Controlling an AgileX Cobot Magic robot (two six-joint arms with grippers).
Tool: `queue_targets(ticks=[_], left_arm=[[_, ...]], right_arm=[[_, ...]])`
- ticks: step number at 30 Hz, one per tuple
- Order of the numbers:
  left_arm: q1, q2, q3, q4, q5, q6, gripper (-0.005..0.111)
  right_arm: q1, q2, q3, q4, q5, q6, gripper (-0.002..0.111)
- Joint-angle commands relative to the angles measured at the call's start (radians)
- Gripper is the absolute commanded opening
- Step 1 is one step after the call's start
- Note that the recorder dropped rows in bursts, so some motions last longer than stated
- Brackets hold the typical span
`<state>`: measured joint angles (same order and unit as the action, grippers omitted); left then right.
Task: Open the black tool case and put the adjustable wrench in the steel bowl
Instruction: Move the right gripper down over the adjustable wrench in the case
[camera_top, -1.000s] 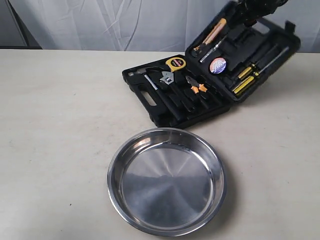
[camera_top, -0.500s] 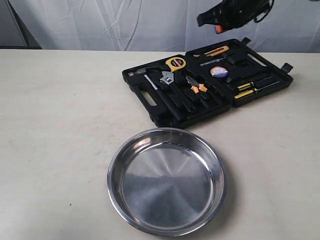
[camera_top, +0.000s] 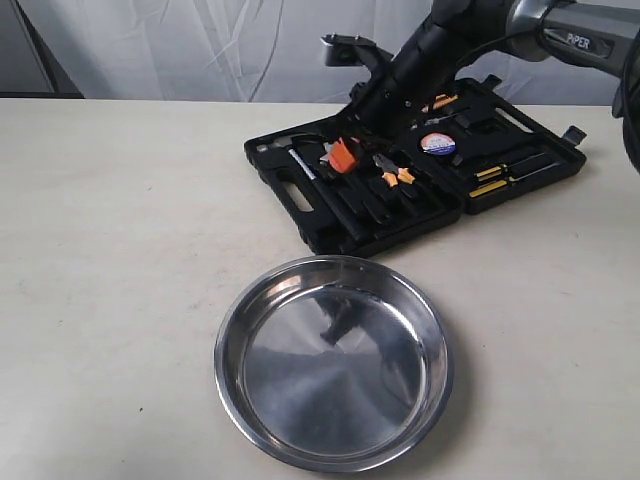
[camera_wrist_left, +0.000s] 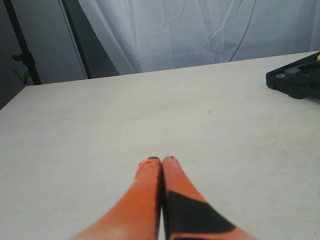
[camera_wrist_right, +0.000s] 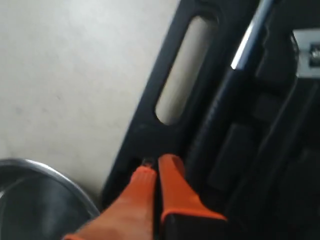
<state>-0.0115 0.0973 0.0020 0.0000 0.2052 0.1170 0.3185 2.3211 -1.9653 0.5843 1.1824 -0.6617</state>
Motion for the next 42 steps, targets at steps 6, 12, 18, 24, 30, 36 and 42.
queue_targets(ticks=[6, 12, 18, 24, 30, 36, 42], left_arm=[[-0.009, -0.004, -0.002, 0.000, -0.010, -0.005, 0.000], [-0.009, -0.004, -0.002, 0.000, -0.010, -0.005, 0.000], [-0.009, -0.004, -0.002, 0.000, -0.010, -0.005, 0.000], [-0.009, -0.004, -0.002, 0.000, -0.010, -0.005, 0.000], [-0.009, -0.004, -0.002, 0.000, -0.010, -0.005, 0.000], [-0.009, -0.004, -0.002, 0.000, -0.010, -0.005, 0.000], [-0.009, -0.004, -0.002, 0.000, -0.010, -0.005, 0.000]], right_arm=[[-0.019, -0.051, -0.013, -0.670, 0.039, 0.399, 0.000], [-0.024, -0.036, -0.013, -0.479, -0.286, 0.441, 0.000], [0.023, 0.020, -0.025, -0.236, -0.266, 0.244, 0.000], [0.053, 0.066, -0.025, -0.272, -0.299, 0.310, 0.001], [0.060, 0.083, -0.025, -0.287, -0.347, 0.358, 0.031], [0.080, 0.090, -0.025, -0.429, -0.430, 0.449, 0.063], [0.082, 0.111, -0.025, -0.422, -0.428, 0.455, 0.063]])
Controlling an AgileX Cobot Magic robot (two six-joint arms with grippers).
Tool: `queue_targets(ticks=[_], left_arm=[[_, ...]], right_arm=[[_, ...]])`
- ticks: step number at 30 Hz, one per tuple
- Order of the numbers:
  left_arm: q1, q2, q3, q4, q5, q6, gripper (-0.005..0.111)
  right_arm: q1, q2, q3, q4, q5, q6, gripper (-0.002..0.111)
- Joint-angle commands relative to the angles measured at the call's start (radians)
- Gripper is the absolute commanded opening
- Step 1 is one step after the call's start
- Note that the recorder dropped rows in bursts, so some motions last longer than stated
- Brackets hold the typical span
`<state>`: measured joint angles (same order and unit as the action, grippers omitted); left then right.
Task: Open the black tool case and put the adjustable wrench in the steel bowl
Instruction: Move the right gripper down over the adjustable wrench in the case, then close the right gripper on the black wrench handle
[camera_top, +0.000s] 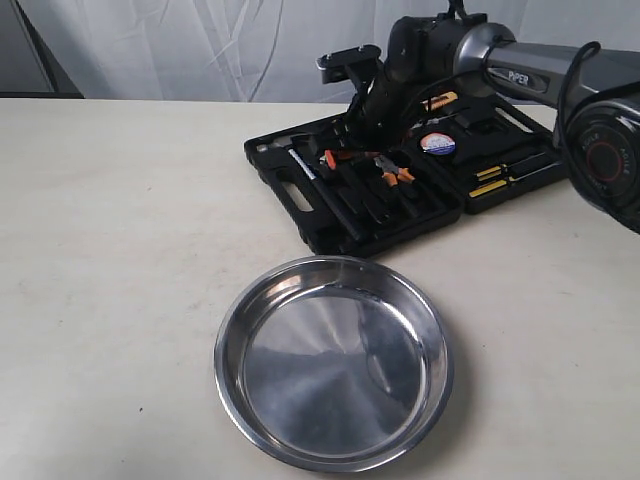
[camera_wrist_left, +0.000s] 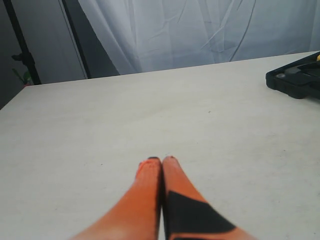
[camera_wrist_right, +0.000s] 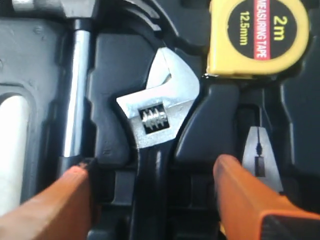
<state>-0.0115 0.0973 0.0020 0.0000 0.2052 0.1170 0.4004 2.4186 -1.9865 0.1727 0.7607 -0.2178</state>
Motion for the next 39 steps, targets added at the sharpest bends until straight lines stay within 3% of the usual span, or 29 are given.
queue_targets(ticks=[1, 9, 15, 19, 30, 32, 36, 37, 39], left_arm=[[-0.009, -0.004, -0.002, 0.000, -0.010, -0.005, 0.000], [-0.009, -0.004, -0.002, 0.000, -0.010, -0.005, 0.000], [-0.009, -0.004, -0.002, 0.000, -0.010, -0.005, 0.000], [-0.009, -0.004, -0.002, 0.000, -0.010, -0.005, 0.000], [-0.009, -0.004, -0.002, 0.000, -0.010, -0.003, 0.000], [-0.009, -0.004, -0.002, 0.000, -0.010, -0.003, 0.000], [-0.009, -0.004, -0.002, 0.000, -0.010, -0.003, 0.000], [-0.009, -0.004, -0.002, 0.000, -0.010, -0.003, 0.000], [-0.009, -0.004, -0.002, 0.000, -0.010, -0.003, 0.000]], right_arm=[[0.000, 0.016, -0.004, -0.010, -0.004, 0.011, 0.063], [0.000, 0.045, -0.004, -0.009, -0.008, 0.011, 0.062], [0.000, 0.072, -0.004, -0.006, 0.008, 0.011, 0.028], [0.002, 0.079, -0.004, -0.005, 0.035, 0.004, 0.015], [0.008, 0.075, -0.004, 0.000, 0.133, 0.000, 0.017], [0.008, 0.075, -0.004, -0.002, 0.137, 0.000, 0.025], [0.008, 0.075, -0.004, -0.005, 0.146, 0.000, 0.052], [0.008, 0.077, -0.004, -0.010, 0.148, 0.000, 0.055], [0.008, 0.078, -0.004, -0.010, 0.148, 0.000, 0.048]])
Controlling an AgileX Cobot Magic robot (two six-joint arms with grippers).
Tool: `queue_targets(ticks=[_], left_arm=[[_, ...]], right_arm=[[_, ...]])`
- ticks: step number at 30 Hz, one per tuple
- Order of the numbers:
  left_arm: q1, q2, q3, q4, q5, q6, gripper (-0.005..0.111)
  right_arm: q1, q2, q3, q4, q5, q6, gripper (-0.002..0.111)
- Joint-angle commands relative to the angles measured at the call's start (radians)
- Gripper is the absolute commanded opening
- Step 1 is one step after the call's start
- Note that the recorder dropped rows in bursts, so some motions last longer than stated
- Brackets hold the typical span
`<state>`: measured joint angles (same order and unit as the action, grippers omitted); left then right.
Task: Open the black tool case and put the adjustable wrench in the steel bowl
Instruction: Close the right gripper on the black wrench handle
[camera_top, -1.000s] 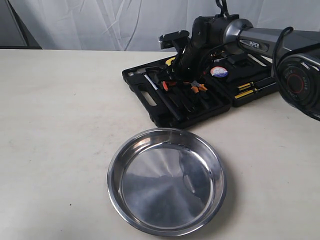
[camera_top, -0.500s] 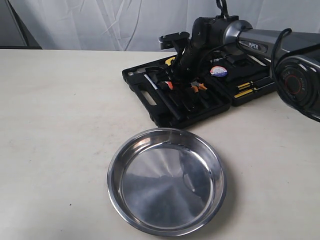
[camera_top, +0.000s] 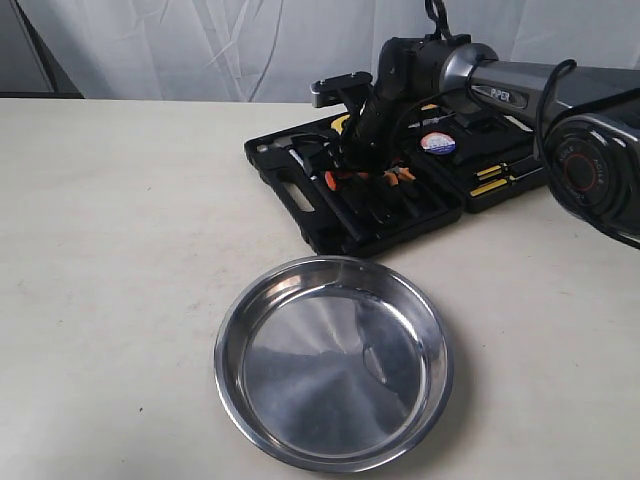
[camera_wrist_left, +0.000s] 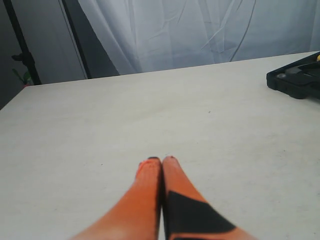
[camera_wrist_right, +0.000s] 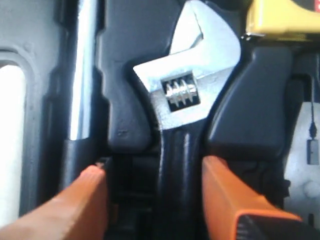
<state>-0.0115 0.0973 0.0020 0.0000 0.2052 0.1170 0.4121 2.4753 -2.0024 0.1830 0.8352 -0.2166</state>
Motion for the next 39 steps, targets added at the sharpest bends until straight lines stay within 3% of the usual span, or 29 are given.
queue_targets(ticks=[1, 3, 8, 39], left_arm=[[-0.009, -0.004, -0.002, 0.000, -0.010, -0.003, 0.000], [-0.009, -0.004, -0.002, 0.000, -0.010, -0.003, 0.000], [-0.009, -0.004, -0.002, 0.000, -0.010, -0.003, 0.000], [-0.009, -0.004, -0.002, 0.000, -0.010, -0.003, 0.000]], right_arm=[[-0.003, 0.022, 0.012, -0.020, 0.074, -0.001, 0.044], [-0.003, 0.022, 0.012, -0.018, 0.076, -0.001, 0.027], [-0.003, 0.024, 0.012, -0.020, 0.087, -0.001, 0.000], [-0.003, -0.111, 0.012, -0.035, 0.005, 0.008, -0.001]])
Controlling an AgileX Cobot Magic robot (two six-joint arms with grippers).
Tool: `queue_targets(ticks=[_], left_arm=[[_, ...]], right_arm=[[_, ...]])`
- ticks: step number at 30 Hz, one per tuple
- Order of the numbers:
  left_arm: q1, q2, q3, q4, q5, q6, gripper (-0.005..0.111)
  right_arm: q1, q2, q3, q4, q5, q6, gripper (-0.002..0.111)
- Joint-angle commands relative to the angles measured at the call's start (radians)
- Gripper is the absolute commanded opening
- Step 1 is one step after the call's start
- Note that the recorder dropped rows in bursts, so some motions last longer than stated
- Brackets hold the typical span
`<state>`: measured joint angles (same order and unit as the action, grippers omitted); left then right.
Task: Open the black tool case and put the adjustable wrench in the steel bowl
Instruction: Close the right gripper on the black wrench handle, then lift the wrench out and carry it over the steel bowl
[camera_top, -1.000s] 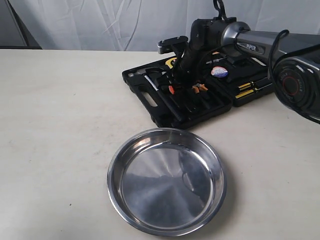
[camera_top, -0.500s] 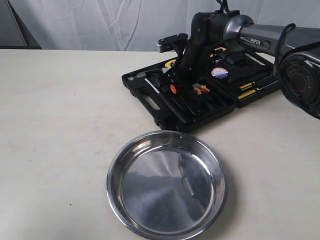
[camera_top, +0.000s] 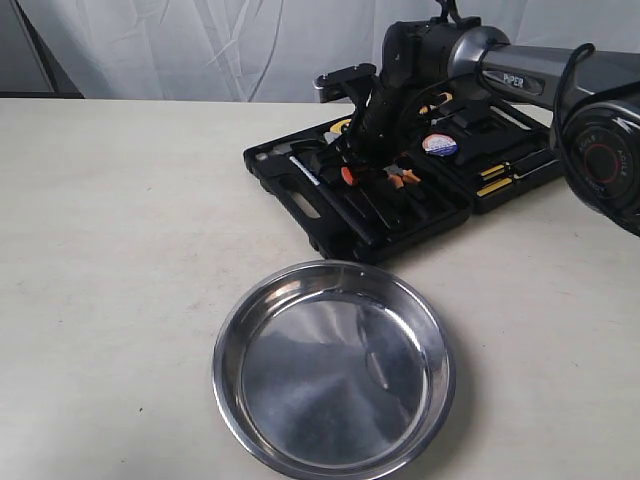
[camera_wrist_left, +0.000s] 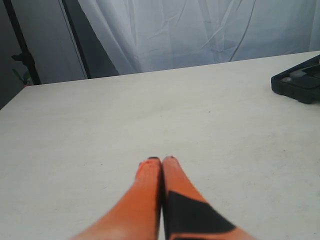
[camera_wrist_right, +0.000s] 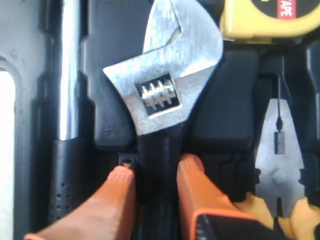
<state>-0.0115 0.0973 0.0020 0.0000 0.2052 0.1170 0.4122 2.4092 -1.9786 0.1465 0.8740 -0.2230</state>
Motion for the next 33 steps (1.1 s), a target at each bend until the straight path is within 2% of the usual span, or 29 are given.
queue_targets(ticks=[1, 7, 9, 13, 16, 21, 26, 27, 28, 33], left_arm=[[-0.009, -0.004, -0.002, 0.000, -0.010, -0.003, 0.000], [-0.009, -0.004, -0.002, 0.000, -0.010, -0.003, 0.000], [-0.009, -0.004, -0.002, 0.000, -0.010, -0.003, 0.000], [-0.009, -0.004, -0.002, 0.000, -0.010, -0.003, 0.000], [-0.009, -0.004, -0.002, 0.000, -0.010, -0.003, 0.000], [-0.009, -0.004, -0.002, 0.000, -0.010, -0.003, 0.000], [-0.009, -0.004, -0.002, 0.000, -0.010, -0.003, 0.000], [-0.009, -0.004, -0.002, 0.000, -0.010, -0.003, 0.000], [-0.009, -0.004, -0.002, 0.000, -0.010, -0.003, 0.000], [-0.009, -0.004, -0.002, 0.000, -0.010, -0.003, 0.000]], right_arm=[[-0.003, -0.045, -0.012, 0.002, -0.039, 0.014, -0.001], [-0.003, -0.061, -0.012, -0.019, -0.046, -0.075, -0.001], [-0.003, -0.085, -0.012, -0.019, -0.039, -0.163, -0.001], [-0.003, -0.122, -0.012, -0.003, -0.029, -0.159, -0.001], [-0.003, -0.153, -0.012, -0.003, 0.074, -0.079, -0.001], [-0.003, -0.283, 0.017, 0.147, 0.200, -0.136, -0.001], [-0.003, -0.460, 0.288, 0.180, 0.098, -0.153, -0.001], [0.005, -0.531, 0.430, 0.188, 0.033, -0.171, -0.001], [0.010, -0.563, 0.490, 0.186, 0.001, -0.174, -0.001], [0.090, -0.726, 0.805, 0.202, -0.168, -0.184, -0.001]])
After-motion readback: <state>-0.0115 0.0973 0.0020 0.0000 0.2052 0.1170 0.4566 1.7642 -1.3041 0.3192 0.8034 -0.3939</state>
